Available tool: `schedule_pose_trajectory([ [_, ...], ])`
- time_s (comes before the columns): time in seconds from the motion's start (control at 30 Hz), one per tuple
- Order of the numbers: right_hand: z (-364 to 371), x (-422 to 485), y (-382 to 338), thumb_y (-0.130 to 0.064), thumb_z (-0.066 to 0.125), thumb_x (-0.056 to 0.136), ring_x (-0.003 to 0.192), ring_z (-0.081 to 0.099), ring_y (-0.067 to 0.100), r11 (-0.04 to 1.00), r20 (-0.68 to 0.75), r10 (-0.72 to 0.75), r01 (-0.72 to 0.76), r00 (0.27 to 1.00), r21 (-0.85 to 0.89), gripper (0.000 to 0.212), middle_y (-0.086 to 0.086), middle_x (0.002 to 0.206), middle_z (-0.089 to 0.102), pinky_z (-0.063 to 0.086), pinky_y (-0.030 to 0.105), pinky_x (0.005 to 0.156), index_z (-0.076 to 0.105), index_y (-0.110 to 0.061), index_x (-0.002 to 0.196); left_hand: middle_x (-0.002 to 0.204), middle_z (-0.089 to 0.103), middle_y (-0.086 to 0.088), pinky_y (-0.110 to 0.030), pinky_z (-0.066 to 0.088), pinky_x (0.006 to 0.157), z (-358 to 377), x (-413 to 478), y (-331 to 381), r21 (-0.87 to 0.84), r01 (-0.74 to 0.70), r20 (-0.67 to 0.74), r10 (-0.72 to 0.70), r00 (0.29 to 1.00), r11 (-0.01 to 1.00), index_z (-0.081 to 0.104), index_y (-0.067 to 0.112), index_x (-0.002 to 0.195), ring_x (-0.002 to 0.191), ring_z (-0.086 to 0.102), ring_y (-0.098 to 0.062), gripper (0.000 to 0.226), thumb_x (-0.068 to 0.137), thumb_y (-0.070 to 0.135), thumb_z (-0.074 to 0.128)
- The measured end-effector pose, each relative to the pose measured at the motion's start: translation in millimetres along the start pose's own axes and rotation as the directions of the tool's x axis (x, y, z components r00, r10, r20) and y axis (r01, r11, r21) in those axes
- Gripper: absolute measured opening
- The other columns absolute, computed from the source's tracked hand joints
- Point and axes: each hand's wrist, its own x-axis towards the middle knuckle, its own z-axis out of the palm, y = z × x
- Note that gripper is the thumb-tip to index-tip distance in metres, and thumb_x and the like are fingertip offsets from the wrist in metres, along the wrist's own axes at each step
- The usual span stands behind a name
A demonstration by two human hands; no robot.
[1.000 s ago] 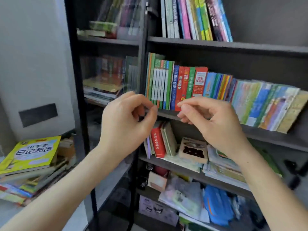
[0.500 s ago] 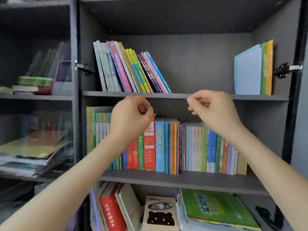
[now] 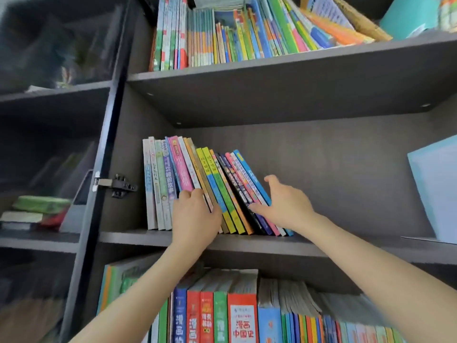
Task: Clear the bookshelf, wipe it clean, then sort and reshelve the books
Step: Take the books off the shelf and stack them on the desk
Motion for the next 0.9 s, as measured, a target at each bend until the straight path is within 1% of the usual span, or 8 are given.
schedule_pose_trajectory([
  [0.13,17.4,42.4,-5.0,-0.049,0.062,0.084,0.097,0.061,0.026,0.999,0.025,-0.031,0.031,0.999,0.016,0.064,0.003,0.118,0.060,0.046,0.031,0.070,0.031,-0.019,0.131,0.121,0.051,-0.014,-0.035,0.040,0.089,10.9,23.1,0.5,0.066,0.038,-0.024,-0.036,0.999,0.997,0.054,0.004,0.122,0.107,0.050,-0.030,0.037,0.096,0.030,0.050],
  [0.23,23.4,57.6,-11.3,-0.050,0.068,0.076,0.085,0.056,0.022,0.999,0.039,-0.020,0.019,0.999,0.030,0.070,0.001,0.110,0.058,0.043,0.030,0.067,0.029,-0.020,0.126,0.113,0.052,-0.009,-0.028,0.036,0.073,17.6,32.3,5.5,0.093,0.046,-0.050,-0.042,0.998,0.995,0.054,0.010,0.110,0.089,0.047,-0.021,0.024,0.096,0.028,0.050],
  [0.3,26.2,62.5,-12.1,-0.053,0.069,0.073,0.082,0.054,0.020,0.999,0.021,-0.015,0.014,1.000,0.033,0.074,0.001,0.107,0.057,0.042,0.029,0.066,0.028,-0.021,0.125,0.108,0.052,-0.009,-0.025,0.034,0.069,23.3,37.0,11.3,0.112,0.054,-0.088,-0.044,0.995,0.992,0.052,0.012,0.101,0.084,0.045,-0.018,0.018,0.095,0.029,0.049],
  [0.43,29.3,66.2,-5.9,-0.054,0.069,0.073,0.082,0.054,0.022,0.999,-0.018,-0.031,0.032,0.999,0.044,0.070,0.001,0.106,0.059,0.042,0.029,0.065,0.032,-0.019,0.120,0.112,0.051,-0.011,-0.031,0.040,0.081,40.2,40.0,22.0,0.214,0.042,-0.153,-0.009,0.988,0.976,0.050,0.011,0.111,0.096,0.046,-0.023,0.035,0.096,0.041,0.043],
  [0.57,35.1,66.9,-5.1,-0.054,0.068,0.076,0.090,0.058,0.025,0.995,-0.114,-0.047,0.056,0.992,0.082,0.065,0.002,0.108,0.059,0.041,0.029,0.064,0.032,-0.015,0.114,0.124,0.046,-0.013,-0.032,0.037,0.089,50.5,45.8,30.6,0.306,0.071,-0.178,-0.016,0.984,0.950,0.044,0.008,0.127,0.110,0.043,-0.025,0.050,0.095,0.046,0.040],
  [0.67,27.2,66.6,3.9,-0.050,0.069,0.076,0.082,0.051,0.021,0.993,-0.123,-0.005,0.020,0.992,0.117,0.062,0.001,0.098,0.051,0.040,0.028,0.060,0.025,-0.017,0.104,0.129,0.040,-0.016,-0.033,0.034,0.095,53.5,52.2,33.5,0.393,0.076,-0.178,-0.006,0.984,0.917,0.034,0.009,0.140,0.116,0.039,-0.029,0.065,0.093,0.054,0.040],
  [0.77,10.8,63.7,28.5,-0.048,0.073,0.072,0.083,0.054,0.019,0.980,-0.099,0.064,-0.043,0.993,0.194,0.064,-0.002,0.094,0.048,0.044,0.028,0.060,0.027,-0.019,0.106,0.135,0.035,-0.021,-0.038,0.031,0.103,58.6,54.3,39.0,0.474,0.043,-0.148,0.031,0.988,0.879,0.017,0.017,0.151,0.124,0.034,-0.033,0.073,0.093,0.059,0.033],
  [0.9,-6.1,54.1,63.7,-0.042,0.074,0.075,0.066,0.046,0.006,0.946,-0.070,0.116,-0.088,0.991,0.313,0.062,-0.007,0.083,0.043,0.033,0.023,0.049,0.026,-0.019,0.107,0.136,0.037,-0.025,-0.042,0.028,0.105,67.4,57.8,52.7,0.575,0.044,-0.129,0.037,0.991,0.817,0.010,0.021,0.152,0.125,0.034,-0.038,0.074,0.092,0.061,0.029],
])
